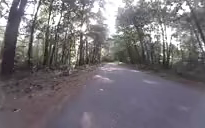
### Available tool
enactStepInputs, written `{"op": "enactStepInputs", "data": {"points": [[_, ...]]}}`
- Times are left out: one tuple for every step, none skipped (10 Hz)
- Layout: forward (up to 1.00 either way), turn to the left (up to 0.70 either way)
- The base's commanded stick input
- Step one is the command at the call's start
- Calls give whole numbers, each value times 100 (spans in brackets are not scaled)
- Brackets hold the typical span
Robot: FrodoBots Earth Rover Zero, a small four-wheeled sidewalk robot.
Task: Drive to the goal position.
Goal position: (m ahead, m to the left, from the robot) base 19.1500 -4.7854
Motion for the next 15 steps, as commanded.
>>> {"op": "enactStepInputs", "data": {"points": [[70,-1],[70,-1],[70,-1],[70,-1],[70,-1],[70,-1],[70,-1],[70,-1],[70,-1],[70,-1],[70,-1],[70,-1],[70,-1],[70,-1],[70,-1]]}}
